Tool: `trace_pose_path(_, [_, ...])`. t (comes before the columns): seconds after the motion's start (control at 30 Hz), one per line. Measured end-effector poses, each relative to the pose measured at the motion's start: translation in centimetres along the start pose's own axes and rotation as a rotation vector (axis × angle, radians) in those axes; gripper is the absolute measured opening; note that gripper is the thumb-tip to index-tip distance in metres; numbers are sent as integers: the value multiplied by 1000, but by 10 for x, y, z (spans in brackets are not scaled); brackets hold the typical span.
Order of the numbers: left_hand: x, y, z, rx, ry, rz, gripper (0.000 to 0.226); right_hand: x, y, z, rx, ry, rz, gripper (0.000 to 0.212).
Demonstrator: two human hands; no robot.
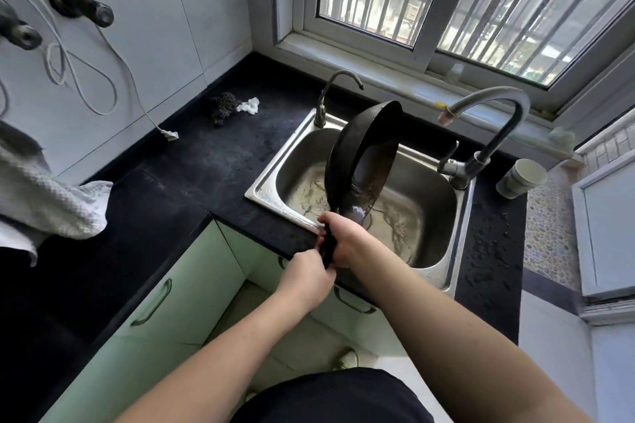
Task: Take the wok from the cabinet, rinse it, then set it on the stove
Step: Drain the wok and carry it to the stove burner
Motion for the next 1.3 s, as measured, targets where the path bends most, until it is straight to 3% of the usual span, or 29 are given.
trace_pose_path(0.27, [2, -11, 13, 44, -21, -14, 26, -15, 5, -16, -48, 171, -55, 24])
trace_pose_path(0.67, [4, -16, 9, 94, -103, -59, 24, -8, 17, -2, 68, 369, -109, 23])
trace_pose_path(1.3, [13, 9, -3, 96, -202, -149, 21, 17, 9, 13, 15, 435, -112, 20])
Point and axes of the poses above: each hand's wrist, its own x-axis away from the middle knuckle, its own y-axis out of the back of the hand, z = x × y, the point moved 8 cm from there along -x, towards the middle knuckle, and after that the axes turned 12 degrees about -x, right-handed, at the moved point
